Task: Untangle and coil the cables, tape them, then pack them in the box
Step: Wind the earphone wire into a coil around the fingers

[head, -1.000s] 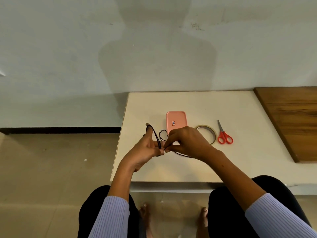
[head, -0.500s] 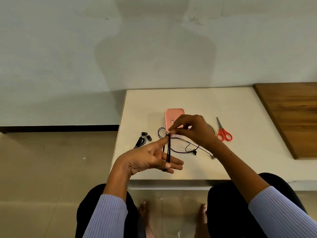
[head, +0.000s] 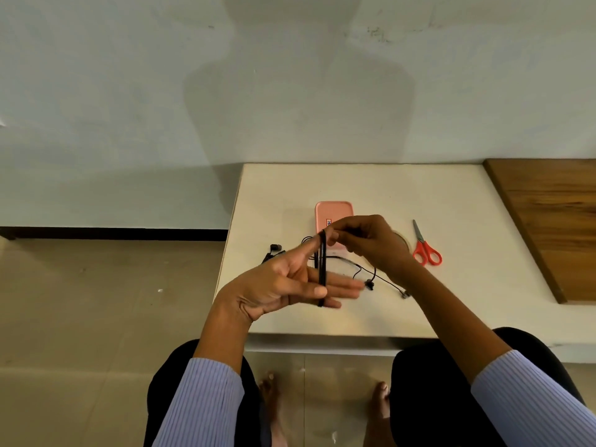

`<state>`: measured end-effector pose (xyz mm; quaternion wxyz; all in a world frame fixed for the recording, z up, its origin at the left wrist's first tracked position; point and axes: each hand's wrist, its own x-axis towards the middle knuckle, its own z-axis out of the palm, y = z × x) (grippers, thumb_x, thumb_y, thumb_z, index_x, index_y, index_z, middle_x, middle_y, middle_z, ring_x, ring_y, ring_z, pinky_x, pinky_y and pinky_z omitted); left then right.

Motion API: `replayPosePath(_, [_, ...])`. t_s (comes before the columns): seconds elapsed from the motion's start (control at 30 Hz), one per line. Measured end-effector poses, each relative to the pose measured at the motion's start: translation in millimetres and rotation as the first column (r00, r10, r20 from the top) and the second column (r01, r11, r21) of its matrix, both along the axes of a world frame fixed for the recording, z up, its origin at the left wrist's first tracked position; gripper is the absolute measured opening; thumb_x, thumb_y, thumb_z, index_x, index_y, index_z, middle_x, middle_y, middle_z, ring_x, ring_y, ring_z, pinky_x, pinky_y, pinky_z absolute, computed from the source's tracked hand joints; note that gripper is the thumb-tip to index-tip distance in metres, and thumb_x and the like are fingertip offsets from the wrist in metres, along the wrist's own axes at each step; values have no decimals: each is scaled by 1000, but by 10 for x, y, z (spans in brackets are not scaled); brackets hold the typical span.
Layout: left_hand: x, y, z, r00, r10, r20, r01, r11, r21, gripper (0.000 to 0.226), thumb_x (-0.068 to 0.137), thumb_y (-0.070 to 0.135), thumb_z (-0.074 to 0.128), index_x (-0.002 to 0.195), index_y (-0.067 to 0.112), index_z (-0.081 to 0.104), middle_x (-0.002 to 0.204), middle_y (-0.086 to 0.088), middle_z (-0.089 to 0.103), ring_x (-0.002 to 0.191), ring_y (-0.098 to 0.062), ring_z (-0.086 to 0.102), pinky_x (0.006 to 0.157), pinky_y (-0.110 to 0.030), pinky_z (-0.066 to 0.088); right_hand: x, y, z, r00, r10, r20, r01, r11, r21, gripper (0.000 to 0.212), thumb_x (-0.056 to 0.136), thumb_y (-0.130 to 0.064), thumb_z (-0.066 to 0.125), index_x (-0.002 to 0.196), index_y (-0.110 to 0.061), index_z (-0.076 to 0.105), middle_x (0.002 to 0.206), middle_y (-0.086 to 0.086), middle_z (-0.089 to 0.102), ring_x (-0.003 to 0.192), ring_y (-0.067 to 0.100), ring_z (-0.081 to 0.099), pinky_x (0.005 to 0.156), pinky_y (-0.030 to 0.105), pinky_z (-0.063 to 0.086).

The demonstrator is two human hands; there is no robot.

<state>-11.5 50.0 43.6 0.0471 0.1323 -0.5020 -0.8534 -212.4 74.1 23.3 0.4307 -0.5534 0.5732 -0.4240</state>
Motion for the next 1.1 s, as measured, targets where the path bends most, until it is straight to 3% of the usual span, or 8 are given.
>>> replayPosePath(0.23, [-116, 3, -5, 936, 349, 49, -352, 933, 72, 51, 88, -12, 46, 115, 32, 47, 115, -27, 63, 112, -33, 62, 88, -34, 53, 138, 4, -123, 994, 40, 104, -63, 971, 231, 19, 92, -14, 57, 103, -9, 72, 76, 10, 66, 68, 17, 52, 59, 25, 38])
replayPosePath(0.37, [-114, -49, -16, 915, 400, 44, -402, 908, 116, 31, 87, -11, 47, 110, 8, 41, 118, -30, 61, 113, -34, 60, 87, -33, 54, 189, 25, -106, 991, -9, 134, -38, 938, 343, 30, 93, -1, 44, 95, -16, 71, 69, -2, 58, 58, 9, 43, 51, 18, 32])
replayPosePath(0.47, [-143, -110, -73, 854, 517, 56, -519, 838, 170, 40, 87, -15, 46, 108, 14, 27, 118, -34, 58, 113, -35, 60, 87, -33, 54, 272, 72, -93, 984, 40, 176, -105, 919, 381, 27, 91, 3, 46, 85, -12, 67, 67, -2, 64, 56, 9, 37, 52, 20, 29])
replayPosePath(0.7, [-222, -129, -134, 646, 733, 214, -744, 667, -37, 61, 89, -7, 53, 132, 18, 19, 114, -24, 65, 98, -29, 68, 80, -31, 57, 359, 78, -124, 964, 170, -203, -122, 966, 229, 19, 89, -20, 64, 84, -6, 75, 67, -6, 68, 58, 2, 57, 61, 18, 43])
replayPosePath(0.83, [-245, -106, -241, 631, 700, 335, -610, 714, -343, 96, 87, 6, 63, 149, 22, -9, 115, -14, 67, 100, -29, 66, 98, -48, 47, 317, 93, -174, 825, 255, -504, -208, 967, 149, 15, 86, -26, 66, 91, -17, 76, 81, -3, 74, 62, 2, 55, 63, 22, 42])
replayPosePath(0.93, [-249, -87, -282, 654, 639, 405, -503, 767, -398, 99, 88, 3, 61, 148, 20, -17, 110, -14, 67, 99, -22, 66, 95, -39, 49, 226, 102, -154, 691, 250, -678, -250, 963, 100, 17, 84, -28, 66, 99, -30, 74, 88, -10, 72, 56, -1, 46, 59, 19, 39])
replayPosePath(1.0, [-233, -87, -267, 683, 595, 424, -452, 800, -394, 100, 88, 1, 59, 147, 21, -19, 108, -11, 69, 93, -13, 67, 93, -34, 50, 156, 85, -118, 703, 232, -672, -254, 965, 68, 15, 83, -29, 68, 97, -32, 74, 87, -11, 71, 59, 2, 48, 58, 20, 40])
replayPosePath(1.1, [-218, -81, -263, 710, 524, 471, -347, 842, -414, 101, 88, -2, 58, 147, 25, -19, 106, -11, 68, 103, -25, 64, 99, -43, 47, 99, 63, -75, 725, 204, -658, -272, 962, -2, 11, 81, -28, 71, 92, -29, 75, 83, -10, 69, 65, 4, 51, 59, 26, 45])
